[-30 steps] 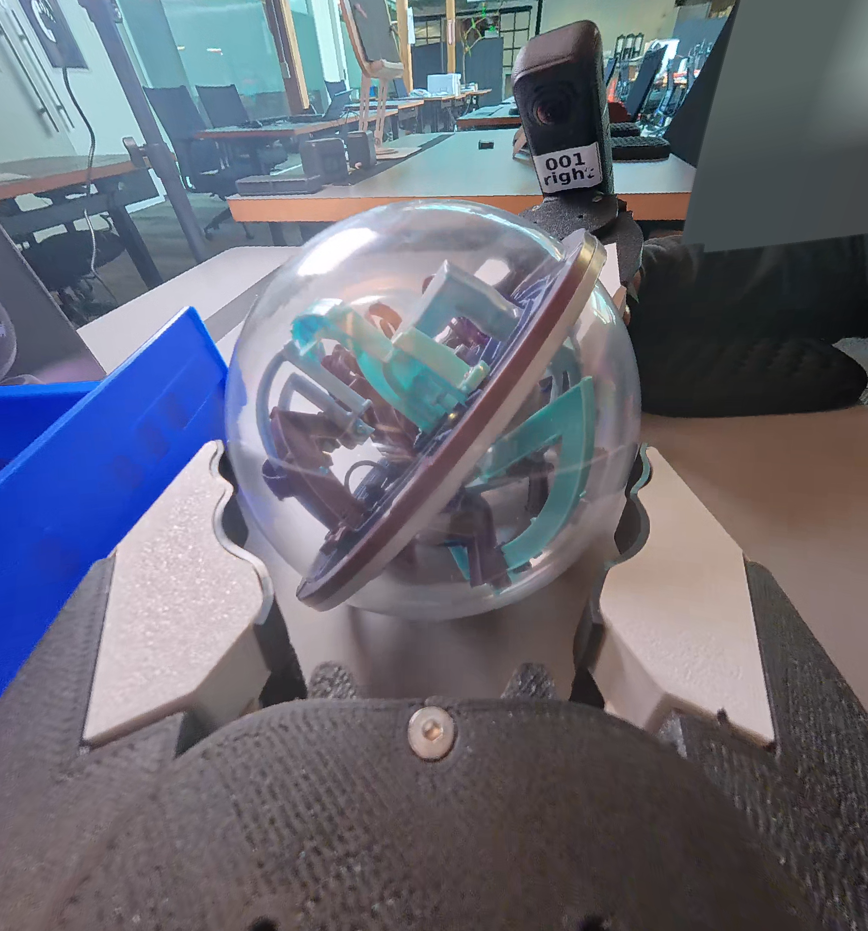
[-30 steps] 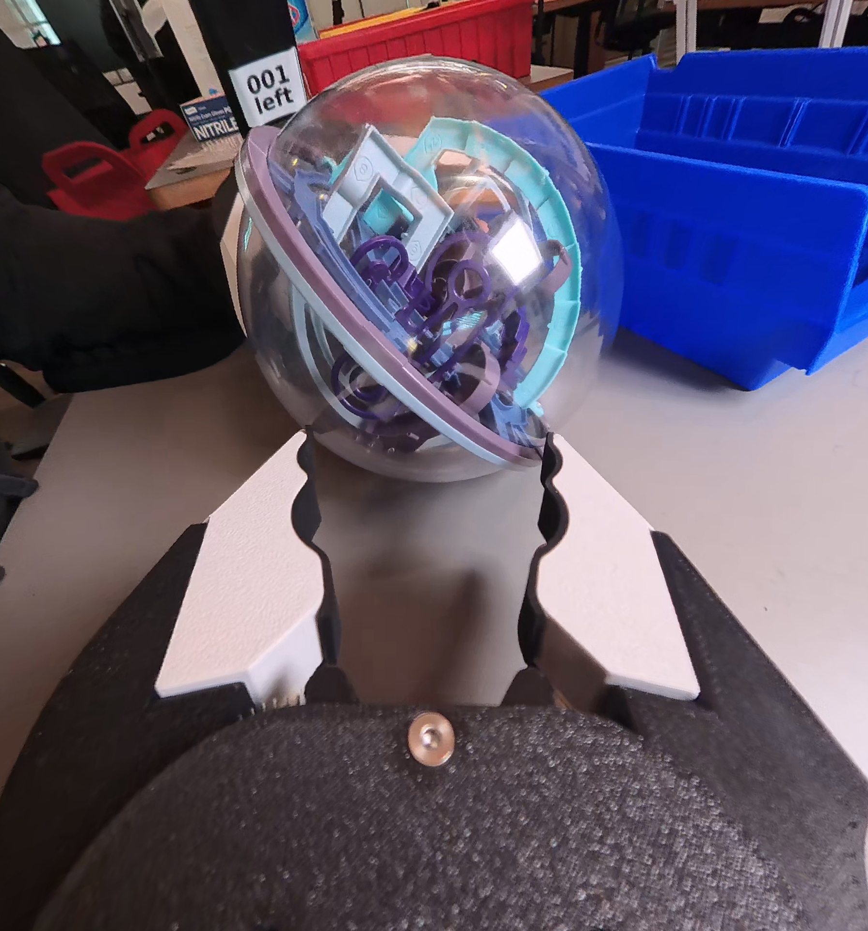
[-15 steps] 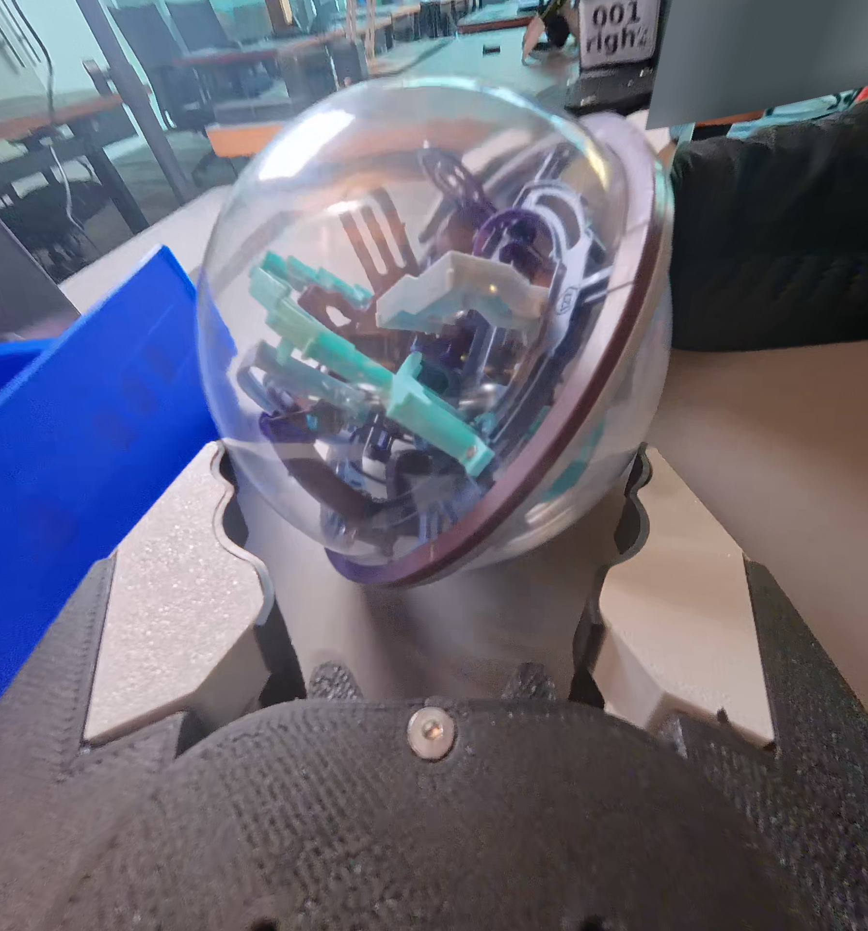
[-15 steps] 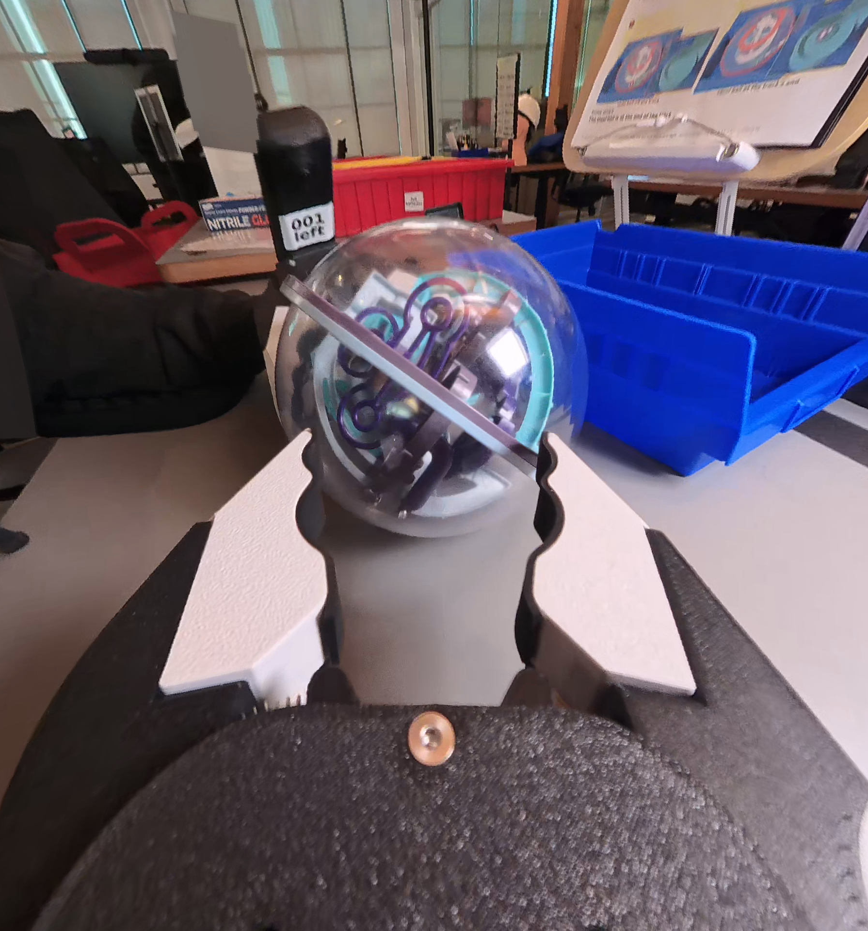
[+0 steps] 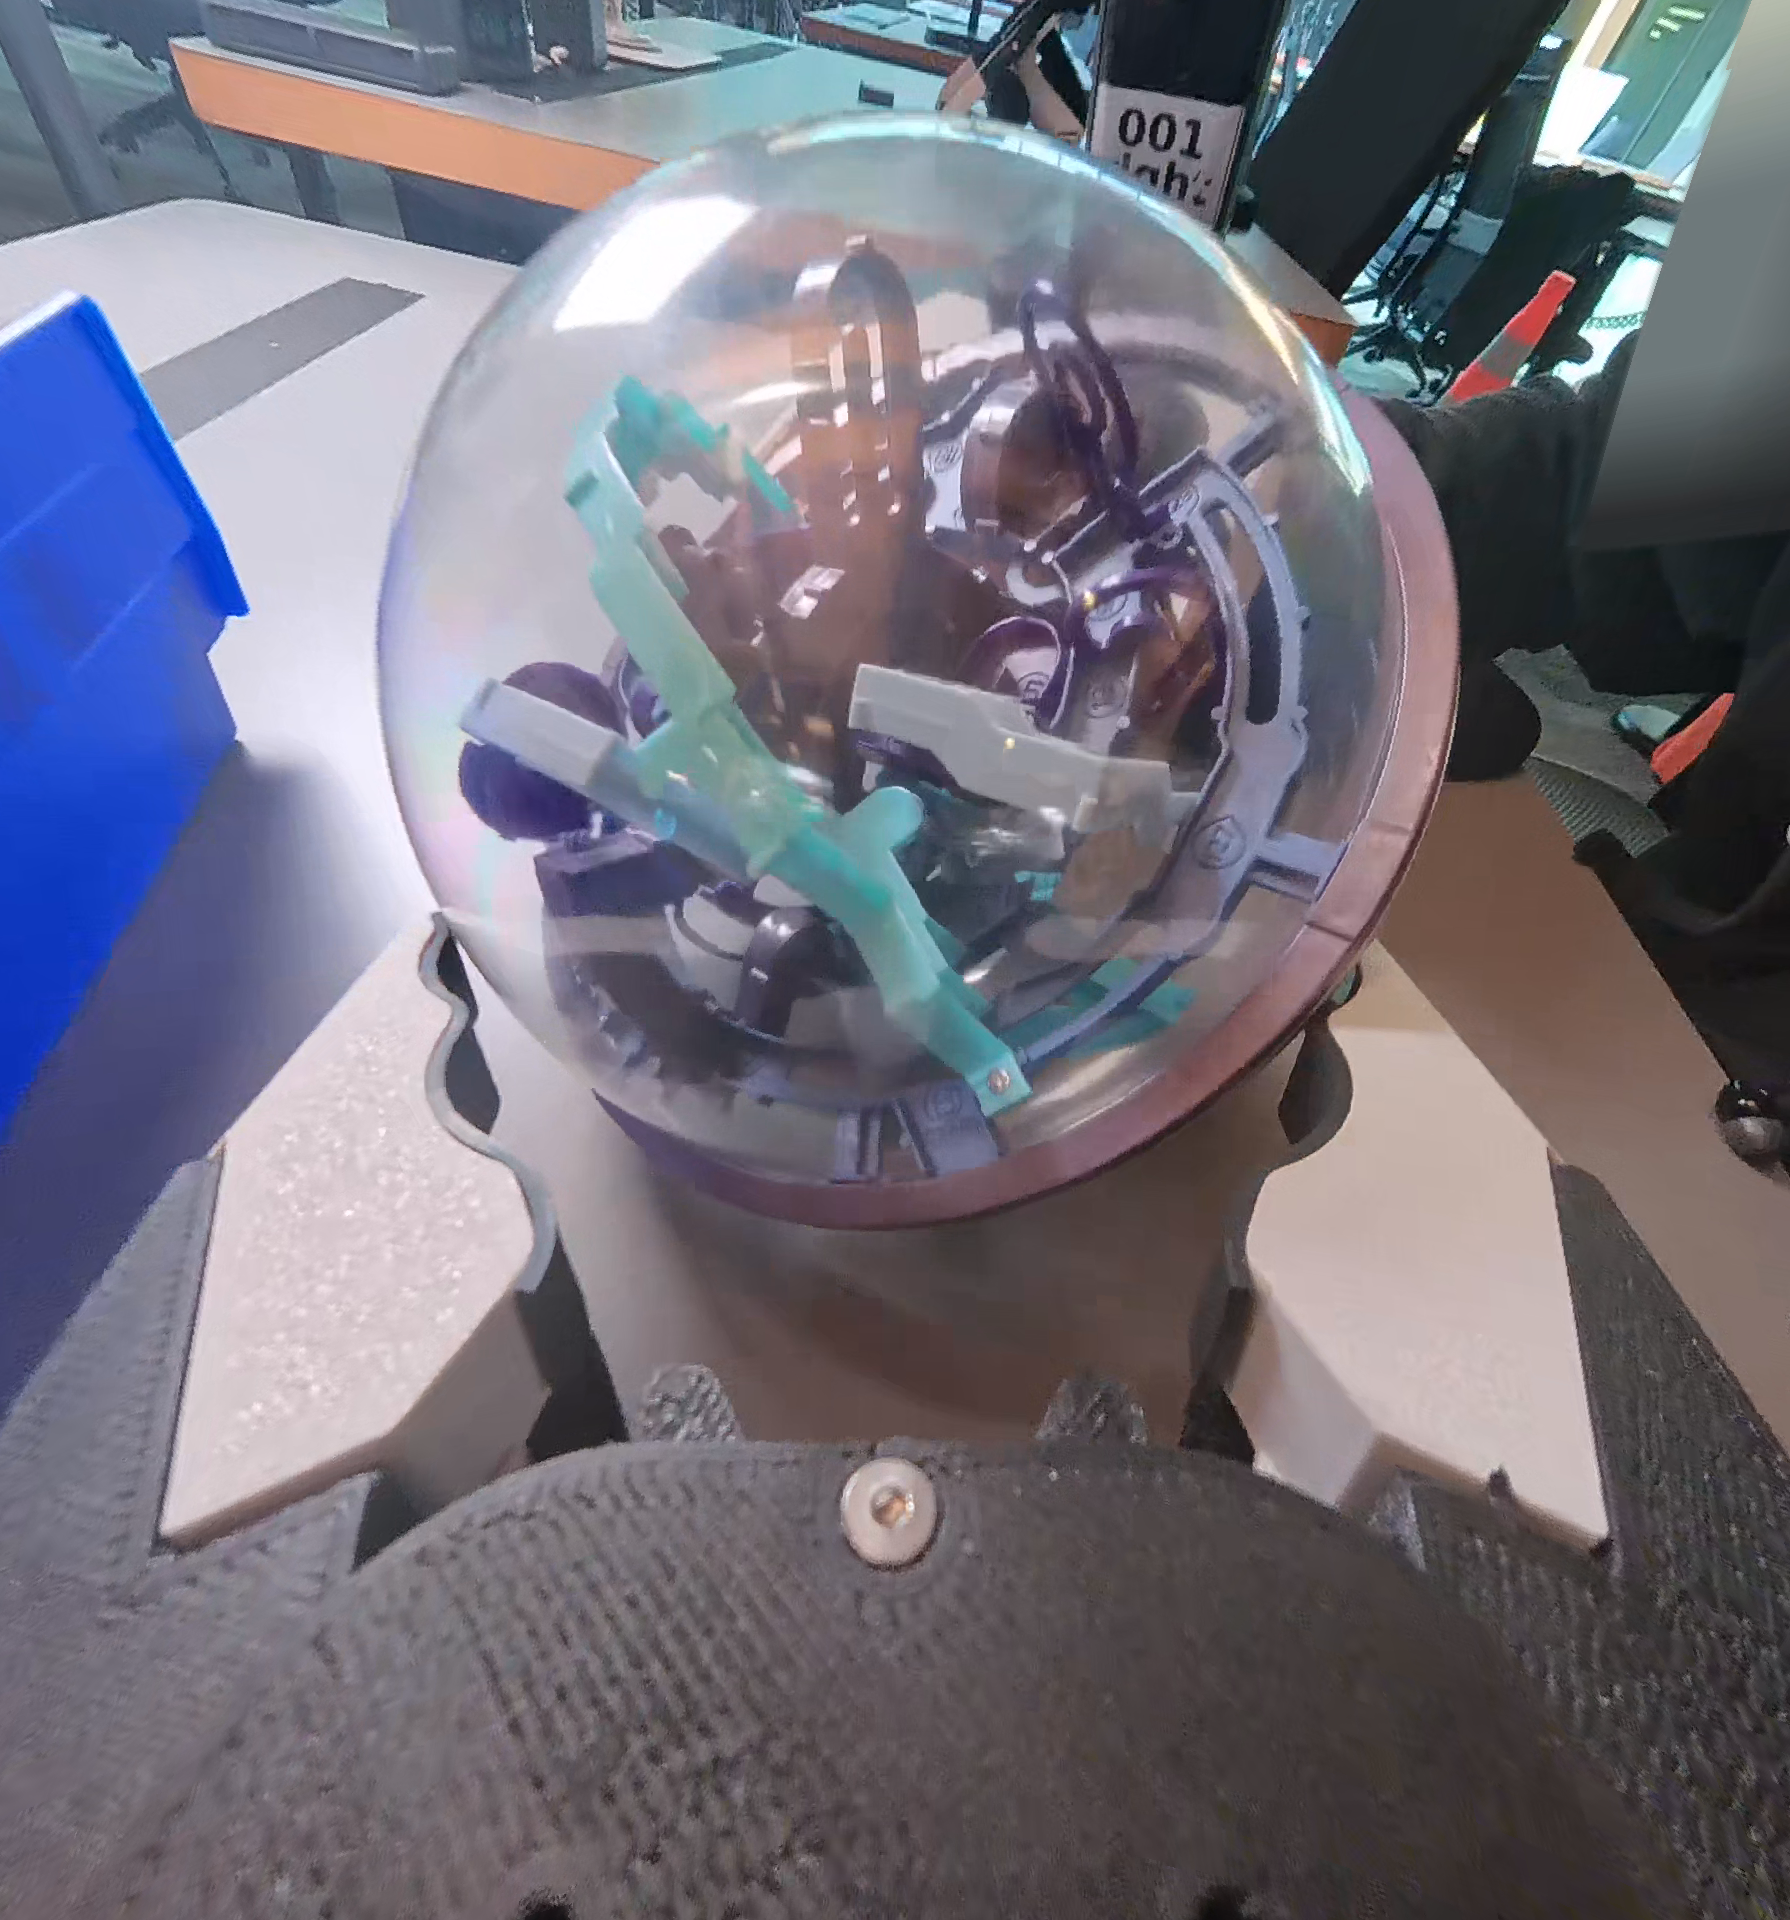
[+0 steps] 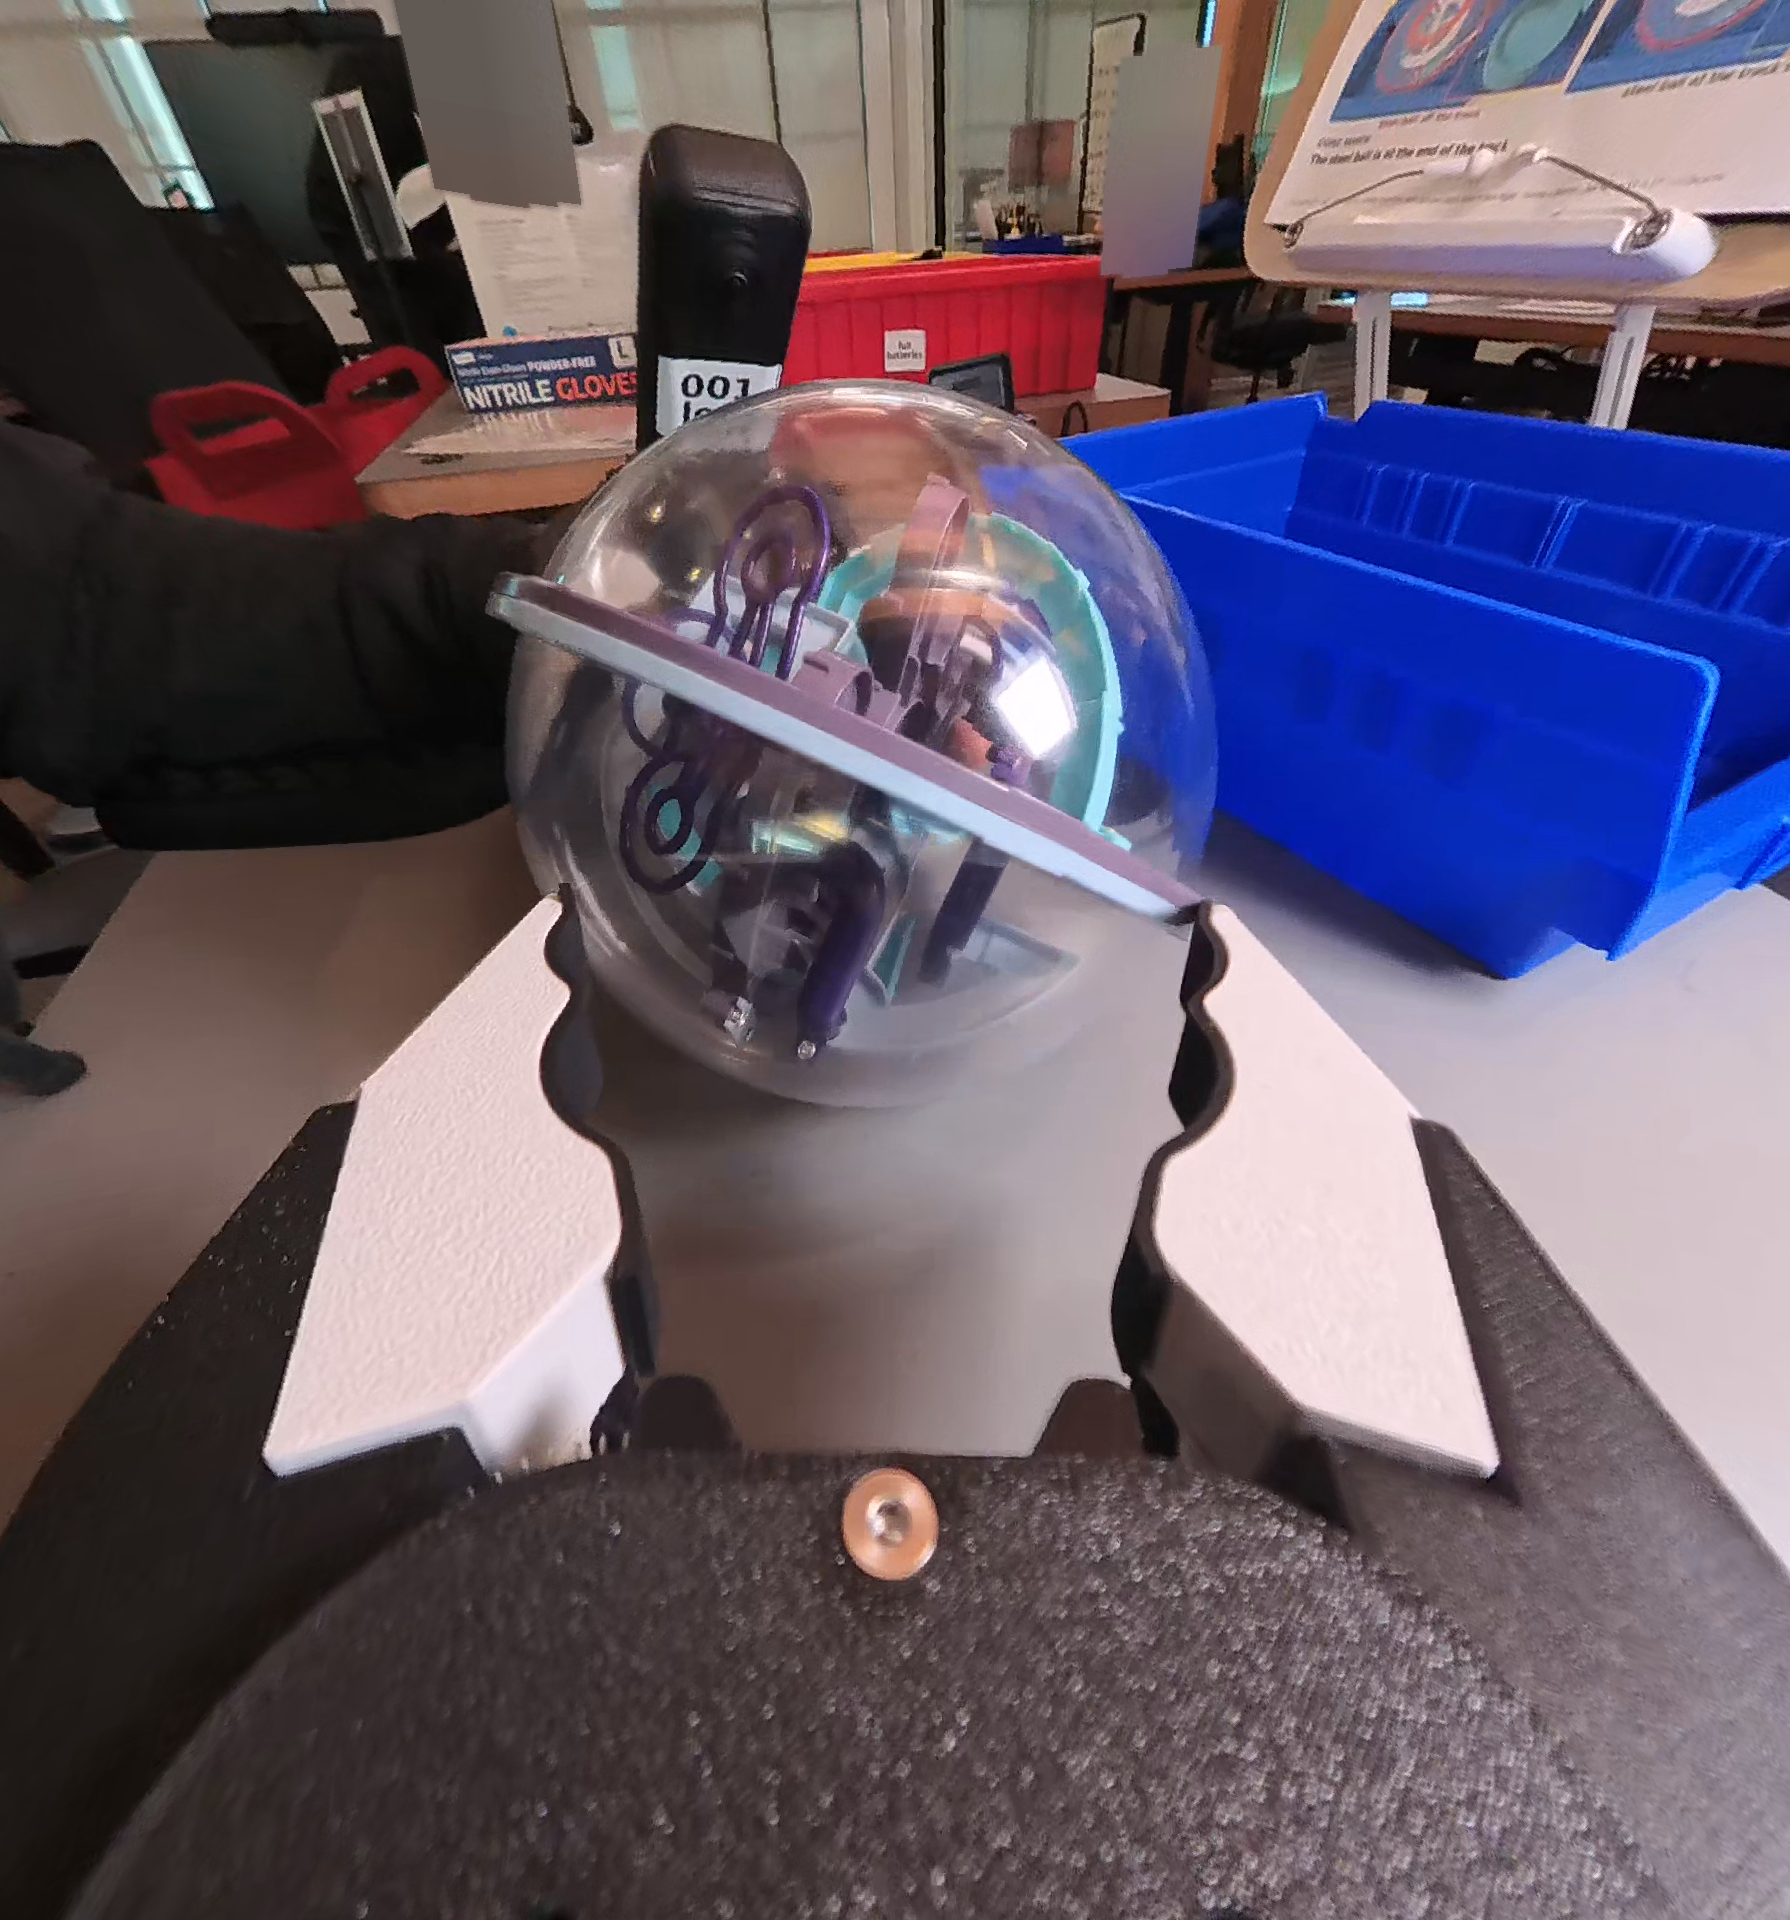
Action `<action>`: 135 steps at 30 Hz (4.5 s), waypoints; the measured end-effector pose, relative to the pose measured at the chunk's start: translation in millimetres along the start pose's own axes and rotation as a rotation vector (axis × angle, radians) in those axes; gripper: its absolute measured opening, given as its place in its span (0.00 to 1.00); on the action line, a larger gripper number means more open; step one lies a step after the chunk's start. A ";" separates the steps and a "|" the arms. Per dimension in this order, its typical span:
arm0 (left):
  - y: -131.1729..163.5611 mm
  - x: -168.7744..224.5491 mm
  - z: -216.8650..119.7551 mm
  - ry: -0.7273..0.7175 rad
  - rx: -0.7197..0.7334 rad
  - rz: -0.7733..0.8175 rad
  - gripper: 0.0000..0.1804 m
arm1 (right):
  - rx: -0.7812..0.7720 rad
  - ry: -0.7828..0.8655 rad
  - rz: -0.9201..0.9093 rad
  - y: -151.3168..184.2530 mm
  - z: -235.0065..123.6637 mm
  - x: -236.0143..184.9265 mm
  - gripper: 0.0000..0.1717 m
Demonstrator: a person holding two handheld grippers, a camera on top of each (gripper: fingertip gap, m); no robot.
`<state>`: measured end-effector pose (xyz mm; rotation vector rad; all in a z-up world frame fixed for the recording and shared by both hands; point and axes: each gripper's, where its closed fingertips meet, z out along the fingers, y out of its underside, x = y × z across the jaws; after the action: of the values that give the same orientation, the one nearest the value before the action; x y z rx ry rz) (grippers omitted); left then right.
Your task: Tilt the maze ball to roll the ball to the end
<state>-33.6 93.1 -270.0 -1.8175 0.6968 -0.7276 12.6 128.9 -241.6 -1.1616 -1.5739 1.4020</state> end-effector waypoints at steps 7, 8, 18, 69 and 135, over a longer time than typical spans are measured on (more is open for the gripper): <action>30.0 -1.0 -8.1 0.016 -0.190 -0.111 0.87 | 0.051 0.071 -0.009 -11.7 -6.3 10.7 0.61; 31.0 -4.5 -13.1 -0.007 -0.189 -0.113 0.87 | 0.053 0.083 -0.009 -12.1 -7.1 12.7 0.62; -7.9 -11.9 -8.2 -0.085 0.040 -0.092 0.80 | -0.017 0.081 0.038 1.3 0.2 15.2 0.64; -35.3 -20.7 -6.0 0.041 0.220 -0.582 0.81 | 0.023 -0.052 0.216 2.6 -5.2 11.2 0.54; -17.5 -1.9 -2.8 0.021 0.124 -0.310 0.78 | 0.041 -0.077 0.166 0.6 -12.4 6.9 0.56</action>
<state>-34.7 98.5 -253.0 -1.8251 0.3765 -0.9721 21.8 139.6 -240.7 -1.2503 -1.5228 1.5960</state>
